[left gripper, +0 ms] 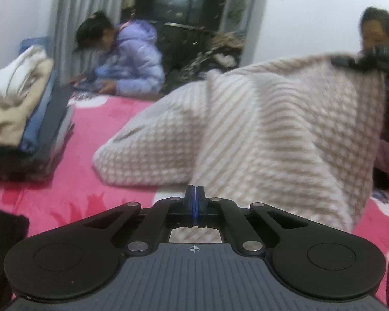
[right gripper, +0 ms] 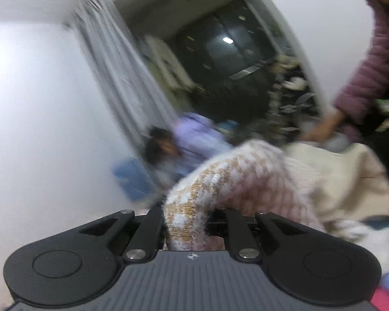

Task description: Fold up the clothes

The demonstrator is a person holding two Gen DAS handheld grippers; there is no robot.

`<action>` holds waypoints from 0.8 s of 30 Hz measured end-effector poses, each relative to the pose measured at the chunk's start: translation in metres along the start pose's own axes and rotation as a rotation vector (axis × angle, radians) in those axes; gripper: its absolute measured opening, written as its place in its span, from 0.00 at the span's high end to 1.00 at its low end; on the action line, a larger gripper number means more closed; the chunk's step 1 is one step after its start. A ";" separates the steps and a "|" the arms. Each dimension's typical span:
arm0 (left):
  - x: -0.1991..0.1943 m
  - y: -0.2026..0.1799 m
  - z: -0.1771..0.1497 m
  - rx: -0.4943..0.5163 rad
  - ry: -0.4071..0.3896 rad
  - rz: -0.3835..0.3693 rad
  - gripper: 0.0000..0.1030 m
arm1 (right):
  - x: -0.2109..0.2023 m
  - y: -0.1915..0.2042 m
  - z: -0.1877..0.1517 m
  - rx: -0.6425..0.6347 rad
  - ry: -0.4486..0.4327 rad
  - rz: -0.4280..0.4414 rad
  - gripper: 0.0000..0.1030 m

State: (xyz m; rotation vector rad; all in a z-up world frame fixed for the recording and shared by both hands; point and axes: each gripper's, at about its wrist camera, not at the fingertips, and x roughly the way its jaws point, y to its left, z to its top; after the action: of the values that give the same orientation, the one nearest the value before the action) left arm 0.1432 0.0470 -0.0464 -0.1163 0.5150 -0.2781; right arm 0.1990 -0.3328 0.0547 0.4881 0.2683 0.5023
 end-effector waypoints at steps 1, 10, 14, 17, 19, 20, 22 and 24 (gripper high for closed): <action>-0.005 -0.002 0.001 0.010 0.002 -0.036 1.00 | -0.007 0.012 0.001 -0.003 -0.008 0.039 0.89; -0.093 -0.057 -0.016 0.236 -0.082 -0.272 0.40 | -0.078 0.109 -0.007 -0.050 -0.039 0.276 0.89; -0.114 -0.087 -0.026 0.347 -0.130 -0.249 0.13 | -0.111 0.140 -0.010 -0.032 -0.055 0.337 0.89; -0.130 -0.102 -0.032 0.398 -0.175 -0.228 0.08 | -0.135 0.162 -0.010 -0.035 -0.068 0.377 0.89; -0.142 -0.108 -0.032 0.413 -0.221 -0.203 0.15 | -0.150 0.172 -0.009 -0.038 -0.091 0.388 0.89; -0.147 -0.109 -0.031 0.404 -0.240 -0.192 0.26 | -0.157 0.176 -0.008 -0.029 -0.104 0.394 0.89; -0.160 -0.110 -0.027 0.377 -0.266 -0.184 0.45 | -0.169 0.183 -0.005 -0.010 -0.131 0.398 0.89; -0.173 -0.110 -0.023 0.368 -0.287 -0.179 0.61 | -0.180 0.187 0.000 -0.002 -0.161 0.397 0.89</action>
State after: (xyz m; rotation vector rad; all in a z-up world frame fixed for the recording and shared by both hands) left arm -0.0377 -0.0090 0.0347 0.1552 0.1622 -0.5179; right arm -0.0268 -0.2832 0.1724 0.5800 0.0136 0.8443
